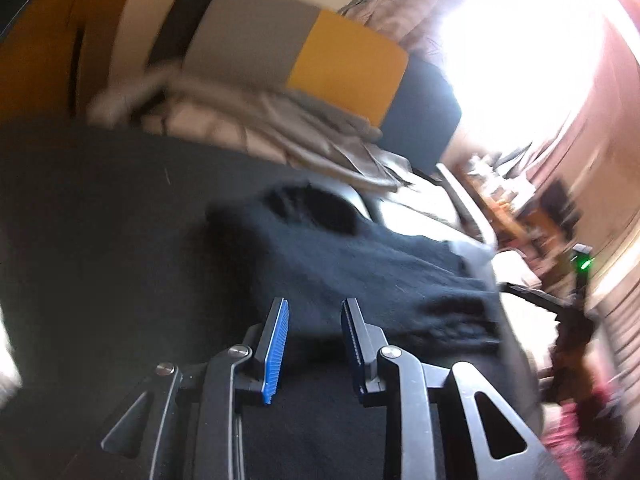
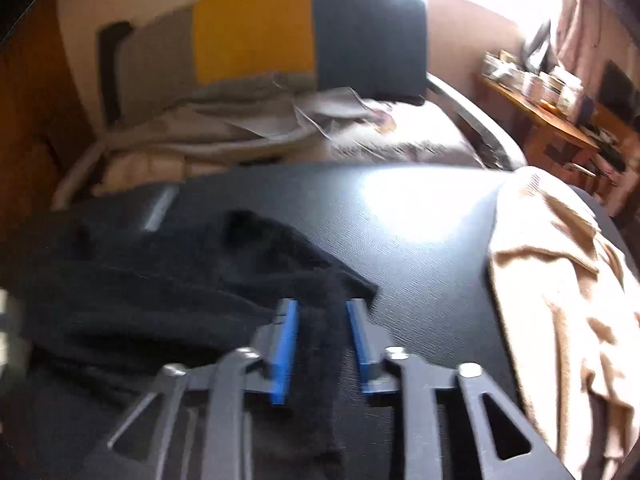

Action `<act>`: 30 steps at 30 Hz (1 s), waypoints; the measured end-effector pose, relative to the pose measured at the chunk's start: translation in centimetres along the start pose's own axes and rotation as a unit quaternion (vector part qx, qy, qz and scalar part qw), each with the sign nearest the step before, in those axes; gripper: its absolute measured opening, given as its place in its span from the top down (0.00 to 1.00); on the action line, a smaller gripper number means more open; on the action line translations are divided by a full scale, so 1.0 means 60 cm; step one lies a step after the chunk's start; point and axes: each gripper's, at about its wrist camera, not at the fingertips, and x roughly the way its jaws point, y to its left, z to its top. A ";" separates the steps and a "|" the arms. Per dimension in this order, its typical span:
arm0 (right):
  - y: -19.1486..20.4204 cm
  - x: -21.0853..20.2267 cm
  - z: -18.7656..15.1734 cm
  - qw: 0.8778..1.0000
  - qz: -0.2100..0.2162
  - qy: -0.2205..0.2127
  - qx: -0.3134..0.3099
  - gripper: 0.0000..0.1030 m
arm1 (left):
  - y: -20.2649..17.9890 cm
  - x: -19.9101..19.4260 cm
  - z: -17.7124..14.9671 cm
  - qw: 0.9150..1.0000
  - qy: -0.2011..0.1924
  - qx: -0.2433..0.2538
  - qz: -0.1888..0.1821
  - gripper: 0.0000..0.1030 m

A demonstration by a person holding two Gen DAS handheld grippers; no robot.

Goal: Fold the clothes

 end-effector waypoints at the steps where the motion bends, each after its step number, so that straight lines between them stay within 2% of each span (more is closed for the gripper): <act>1: 0.012 -0.009 -0.003 0.999 0.036 -0.003 -0.009 0.51 | 0.018 0.001 -0.014 0.999 0.008 -0.039 -0.026 0.74; 2: 0.023 -0.013 -0.009 0.998 0.057 -0.002 -0.018 0.46 | 0.037 0.001 -0.028 0.996 0.015 -0.078 -0.052 0.73; 3: 0.034 -0.018 -0.014 0.997 0.078 -0.001 -0.026 0.45 | 0.055 0.002 -0.041 0.990 0.019 -0.116 -0.076 0.73; 4: 0.054 -0.021 -0.021 0.995 0.086 -0.006 -0.048 0.44 | 0.071 0.006 -0.055 0.985 0.013 -0.149 -0.090 0.73; 5: 0.068 -0.018 -0.025 0.995 0.076 -0.005 -0.068 0.42 | 0.081 0.012 -0.066 0.980 0.011 -0.171 -0.096 0.72; 7: 0.097 -0.012 -0.034 0.993 0.056 -0.001 -0.109 0.40 | 0.087 0.026 -0.079 0.974 0.005 -0.192 -0.117 0.72; 10: 0.098 0.011 -0.040 0.993 0.057 0.014 -0.099 0.40 | 0.080 0.046 -0.075 0.966 -0.012 -0.204 -0.157 0.69; 12: 0.098 0.026 -0.044 0.994 0.057 0.024 -0.093 0.40 | 0.085 0.053 -0.062 0.960 -0.037 -0.220 -0.167 0.59; 13: 0.099 0.033 -0.045 0.994 0.057 0.029 -0.090 0.40 | 0.091 0.058 -0.055 0.957 -0.048 -0.232 -0.168 0.58; 16: 0.100 0.056 -0.051 0.994 0.058 0.043 -0.080 0.40 | 0.119 0.087 -0.041 0.945 -0.049 -0.282 -0.157 0.57; 17: 0.100 0.064 -0.053 0.994 0.058 0.048 -0.077 0.40 | 0.125 0.092 -0.036 0.943 -0.052 -0.292 -0.152 0.64; 18: 0.100 0.071 -0.054 0.994 0.058 0.053 -0.074 0.40 | 0.121 0.084 -0.030 0.947 -0.064 -0.280 -0.143 0.69; 20: 0.095 0.076 -0.061 0.995 0.064 0.048 -0.060 0.40 | 0.111 0.067 -0.018 0.954 -0.086 -0.257 -0.125 0.94; 23: 0.089 0.070 -0.060 0.996 0.065 0.047 -0.051 0.40 | 0.094 0.037 -0.003 0.966 -0.114 -0.214 -0.087 0.95; 26: 0.081 0.065 -0.067 0.994 0.079 0.058 -0.043 0.39 | 0.093 0.018 -0.014 0.976 -0.104 -0.188 -0.033 0.96; 28: 0.081 0.059 -0.073 0.993 0.087 0.056 -0.048 0.39 | 0.107 0.022 -0.027 0.979 -0.076 -0.187 -0.006 0.93; 30: 0.085 0.057 -0.076 0.993 0.088 0.058 -0.059 0.38 | 0.115 0.040 -0.041 0.977 -0.042 -0.207 0.015 0.82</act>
